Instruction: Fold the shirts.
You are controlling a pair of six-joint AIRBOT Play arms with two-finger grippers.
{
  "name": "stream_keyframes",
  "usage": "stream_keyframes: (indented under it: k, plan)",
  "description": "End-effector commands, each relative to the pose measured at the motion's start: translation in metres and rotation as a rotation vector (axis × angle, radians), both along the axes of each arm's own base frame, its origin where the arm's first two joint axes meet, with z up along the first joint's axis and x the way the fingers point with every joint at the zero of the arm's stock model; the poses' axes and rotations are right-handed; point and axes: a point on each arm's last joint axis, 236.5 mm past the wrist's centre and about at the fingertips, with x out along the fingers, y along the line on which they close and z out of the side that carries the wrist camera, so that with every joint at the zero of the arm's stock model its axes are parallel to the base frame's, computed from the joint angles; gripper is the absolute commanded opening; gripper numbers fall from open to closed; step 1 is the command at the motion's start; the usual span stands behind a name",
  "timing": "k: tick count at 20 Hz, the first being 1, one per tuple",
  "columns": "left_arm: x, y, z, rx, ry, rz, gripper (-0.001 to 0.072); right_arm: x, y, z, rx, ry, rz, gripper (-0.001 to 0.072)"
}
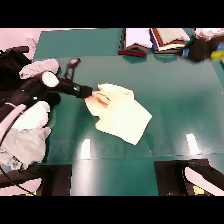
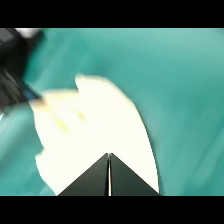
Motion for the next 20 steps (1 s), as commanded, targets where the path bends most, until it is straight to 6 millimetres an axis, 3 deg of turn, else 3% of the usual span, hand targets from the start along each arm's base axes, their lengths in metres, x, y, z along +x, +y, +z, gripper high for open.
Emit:
stream_keyframes:
  k: [1,2,3,4,6,9,13,14,15,17,19,20]
  plan:
    - [0.018,0.033,0.031,0.01,-0.074,0.06,0.0027,-0.022,-0.018,-0.116,0.045,0.268,-0.098,0.0153]
    - [0.016,0.034,0.027,0.024,-0.064,0.053,0.0028,-0.029,-0.017,-0.155,0.057,0.344,-0.124,0.0399]
    - [0.015,0.036,0.026,0.036,-0.06,0.048,0.0027,-0.036,-0.014,-0.19,0.062,0.413,-0.138,0.044]
    - [0.015,0.036,0.025,0.036,-0.06,0.048,0.0027,-0.044,-0.008,-0.223,0.061,0.481,-0.143,0.044]
    - [0.015,0.036,0.026,0.038,-0.063,0.049,0.0027,-0.052,0.008,-0.269,0.05,0.571,-0.135,0.0438]
    - [0.015,0.036,0.026,0.038,-0.062,0.049,0.0027,-0.046,0.033,-0.307,0.012,0.608,-0.105,0.0428]
    - [0.015,0.037,0.025,0.042,-0.061,0.047,0.0027,-0.026,0.055,-0.326,-0.013,0.625,-0.064,0.0402]
    - [0.015,0.037,0.025,0.046,-0.063,0.047,0.0028,-0.019,0.059,-0.325,-0.014,0.616,-0.055,0.0293]
    - [0.016,0.038,0.025,0.046,-0.066,0.048,0.0027,-0.01,0.062,-0.322,-0.014,0.601,-0.049,0.0235]
    - [0.016,0.038,0.025,0.049,-0.066,0.047,0.0027,0.005,0.069,-0.313,-0.016,0.565,-0.031,0.0198]
    - [0.016,0.039,0.025,0.056,-0.069,0.047,0.0027,0.016,0.072,-0.301,-0.028,0.519,-0.014,0.0016]
    - [0.017,0.043,0.024,0.075,-0.076,0.044,0.0027,0.023,0.073,-0.291,-0.023,0.49,-0.013,0.0016]
